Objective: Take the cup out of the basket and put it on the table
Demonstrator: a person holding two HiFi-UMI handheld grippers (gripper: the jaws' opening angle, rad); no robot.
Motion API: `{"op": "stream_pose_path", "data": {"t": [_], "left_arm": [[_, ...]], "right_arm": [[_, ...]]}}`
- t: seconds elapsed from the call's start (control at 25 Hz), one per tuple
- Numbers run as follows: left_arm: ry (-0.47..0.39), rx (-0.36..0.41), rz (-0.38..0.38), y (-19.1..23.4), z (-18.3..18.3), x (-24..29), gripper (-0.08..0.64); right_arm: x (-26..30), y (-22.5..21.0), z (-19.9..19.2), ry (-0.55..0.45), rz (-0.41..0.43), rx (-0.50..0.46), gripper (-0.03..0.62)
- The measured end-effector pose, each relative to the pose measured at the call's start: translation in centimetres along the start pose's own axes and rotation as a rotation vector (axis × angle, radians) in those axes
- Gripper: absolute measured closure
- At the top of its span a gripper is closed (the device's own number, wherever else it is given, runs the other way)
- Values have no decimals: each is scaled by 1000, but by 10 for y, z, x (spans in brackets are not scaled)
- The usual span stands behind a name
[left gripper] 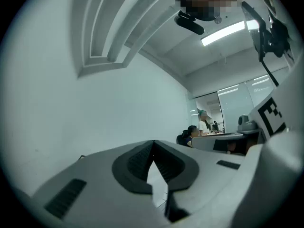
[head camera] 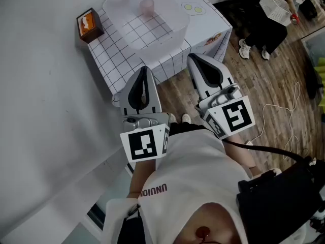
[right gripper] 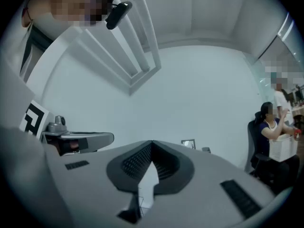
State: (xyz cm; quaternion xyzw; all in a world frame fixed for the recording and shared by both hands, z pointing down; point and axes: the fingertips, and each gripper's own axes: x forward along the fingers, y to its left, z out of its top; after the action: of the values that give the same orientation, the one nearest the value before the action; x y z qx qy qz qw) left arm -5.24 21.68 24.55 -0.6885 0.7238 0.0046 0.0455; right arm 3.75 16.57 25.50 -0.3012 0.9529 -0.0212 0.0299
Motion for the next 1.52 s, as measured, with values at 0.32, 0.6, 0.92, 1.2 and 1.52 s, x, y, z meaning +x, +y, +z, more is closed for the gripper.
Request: {"op": "stream_pose_path", "data": {"t": [0.32, 0.6, 0.92, 1.2, 1.52], "left_arm": [[-10, 2, 4, 2, 0, -1, 547], [-8, -3, 13, 9, 1, -1, 546], [2, 31, 41, 30, 1, -13, 548], [14, 5, 52, 54, -13, -28, 548], [18, -2, 44, 67, -18, -29, 548]], "right_arm": [[2, 1, -1, -3, 1, -8, 574], [6, 0, 0, -15, -8, 17, 574], [10, -5, 1, -29, -118, 58, 572], [17, 7, -7, -28, -174, 42, 572], [24, 12, -12, -19, -195, 30, 572]]}}
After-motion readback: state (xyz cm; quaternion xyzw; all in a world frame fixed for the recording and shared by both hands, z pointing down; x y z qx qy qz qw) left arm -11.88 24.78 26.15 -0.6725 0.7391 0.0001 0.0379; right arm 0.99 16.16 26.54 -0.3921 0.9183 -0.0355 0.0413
